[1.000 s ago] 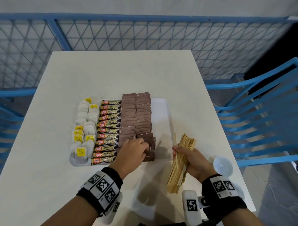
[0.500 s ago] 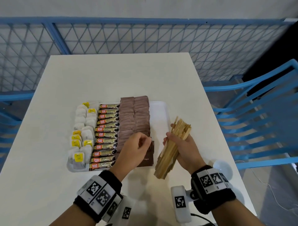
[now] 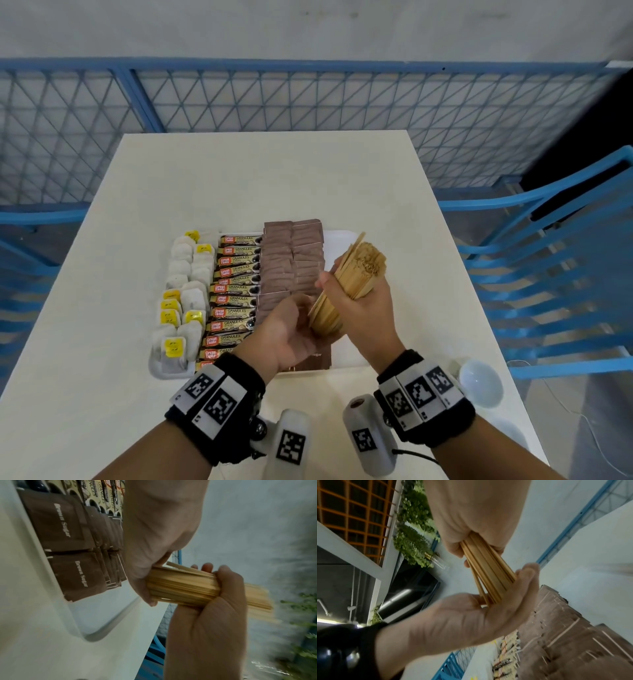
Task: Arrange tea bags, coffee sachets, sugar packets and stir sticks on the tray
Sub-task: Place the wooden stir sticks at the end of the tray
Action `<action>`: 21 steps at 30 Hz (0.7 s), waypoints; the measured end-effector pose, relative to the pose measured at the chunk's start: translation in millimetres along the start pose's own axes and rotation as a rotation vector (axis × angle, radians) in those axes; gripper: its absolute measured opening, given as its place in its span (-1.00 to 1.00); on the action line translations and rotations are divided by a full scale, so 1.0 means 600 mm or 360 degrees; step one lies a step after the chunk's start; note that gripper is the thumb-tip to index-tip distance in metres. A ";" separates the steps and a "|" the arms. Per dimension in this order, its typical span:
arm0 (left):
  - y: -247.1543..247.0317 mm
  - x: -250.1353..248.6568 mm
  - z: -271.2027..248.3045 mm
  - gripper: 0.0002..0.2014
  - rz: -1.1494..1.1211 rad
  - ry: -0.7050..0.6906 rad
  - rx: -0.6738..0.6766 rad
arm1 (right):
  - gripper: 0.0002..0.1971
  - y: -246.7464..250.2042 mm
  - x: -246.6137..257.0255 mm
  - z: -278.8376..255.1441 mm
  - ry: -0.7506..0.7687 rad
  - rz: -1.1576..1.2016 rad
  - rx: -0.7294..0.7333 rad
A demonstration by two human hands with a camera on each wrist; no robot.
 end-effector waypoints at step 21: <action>-0.019 -0.001 0.049 -0.78 0.1285 -0.0517 -0.0049 | -0.96 0.037 -0.148 0.056 -0.1132 0.0109 0.0101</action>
Point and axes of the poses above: each hand's wrist, its own z-axis towards the middle knuckle, its own y-axis out of the back of the hand, x = y × z, the point moved 8 cm from there along z, towards the middle knuckle, and after that the axes turned 8 degrees about -y, right-handed, at the moved point
